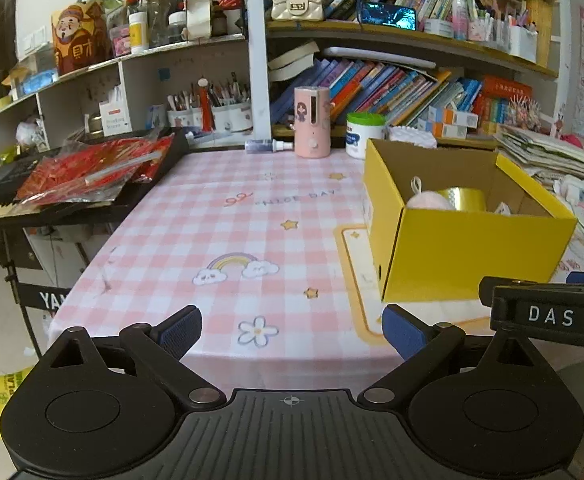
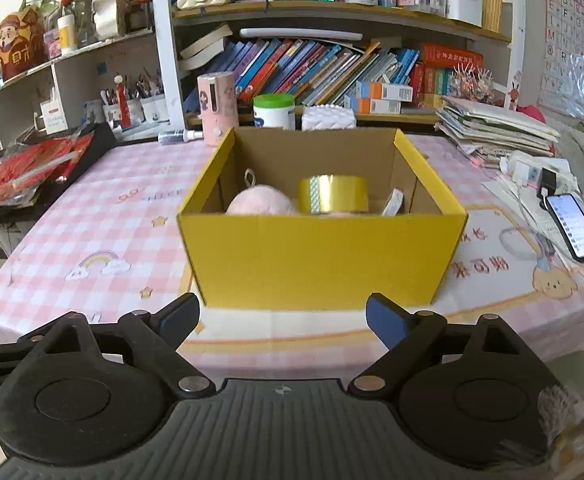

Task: Organize objects
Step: 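Withdraw both tools from the yellow box back over the table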

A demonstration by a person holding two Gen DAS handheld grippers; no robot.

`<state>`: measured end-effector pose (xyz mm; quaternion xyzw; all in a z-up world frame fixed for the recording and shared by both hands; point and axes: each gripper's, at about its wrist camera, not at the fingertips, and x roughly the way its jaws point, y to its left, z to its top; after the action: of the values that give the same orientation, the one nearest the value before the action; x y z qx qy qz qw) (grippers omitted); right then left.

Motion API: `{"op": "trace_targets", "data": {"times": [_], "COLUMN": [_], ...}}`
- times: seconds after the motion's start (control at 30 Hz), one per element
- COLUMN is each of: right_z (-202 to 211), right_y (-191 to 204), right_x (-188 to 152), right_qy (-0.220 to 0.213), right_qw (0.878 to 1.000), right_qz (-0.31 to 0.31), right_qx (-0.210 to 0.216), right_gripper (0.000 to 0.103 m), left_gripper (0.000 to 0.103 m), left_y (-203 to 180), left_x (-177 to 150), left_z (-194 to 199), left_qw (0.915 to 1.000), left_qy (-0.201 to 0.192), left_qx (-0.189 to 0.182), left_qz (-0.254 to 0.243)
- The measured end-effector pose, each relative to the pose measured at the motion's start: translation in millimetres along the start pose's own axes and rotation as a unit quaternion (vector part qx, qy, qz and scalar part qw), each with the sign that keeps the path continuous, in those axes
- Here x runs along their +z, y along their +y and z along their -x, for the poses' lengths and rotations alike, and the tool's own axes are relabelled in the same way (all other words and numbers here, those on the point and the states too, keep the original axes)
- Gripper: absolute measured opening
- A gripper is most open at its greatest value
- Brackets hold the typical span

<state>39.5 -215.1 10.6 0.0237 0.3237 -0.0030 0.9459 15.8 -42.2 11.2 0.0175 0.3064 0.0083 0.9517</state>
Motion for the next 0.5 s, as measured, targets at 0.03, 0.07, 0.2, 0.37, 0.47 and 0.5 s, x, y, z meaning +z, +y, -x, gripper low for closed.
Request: {"op": "trace_targets", "data": {"times": [0.03,0.07,0.2,0.37,0.47,0.5], "right_z": [1.4,2.7,8.7,13.9,16.0,17.0], "right_y": [1.2,1.8,7.1,13.7,17.8,19.3], "right_x": [-3.1,-6.2,-16.8,-26.3,-30.9,-32.5], "right_qy": [0.003,0.007,0.016,0.023,0.027,0.028], "right_qw": [1.000,1.000,1.000,1.000,0.999,0.999], "right_qz": [-0.002,-0.004,-0.011,-0.016,-0.015,-0.014], "right_qx": [-0.001,-0.002,-0.008,-0.014,-0.015,-0.016], "right_gripper": [0.091,0.091,0.091,0.092,0.092,0.092], "left_gripper": [0.098,0.098,0.098,0.099,0.099,0.099], "left_y": [1.2,2.6,6.0,11.4,15.5,16.3], "left_x": [-2.2,-3.9,-10.7,-15.6,-18.0,-18.6], "left_z": [1.9,3.1,8.5,12.5,14.2,14.8], "left_qw": [1.0000,1.0000,0.9999,0.9998,0.9998,0.9997], "left_qy": [0.002,0.003,0.007,0.014,0.018,0.019], "left_qx": [-0.001,-0.002,0.001,0.007,0.010,0.011], "left_qz": [-0.002,-0.003,-0.009,-0.010,-0.006,-0.005]}}
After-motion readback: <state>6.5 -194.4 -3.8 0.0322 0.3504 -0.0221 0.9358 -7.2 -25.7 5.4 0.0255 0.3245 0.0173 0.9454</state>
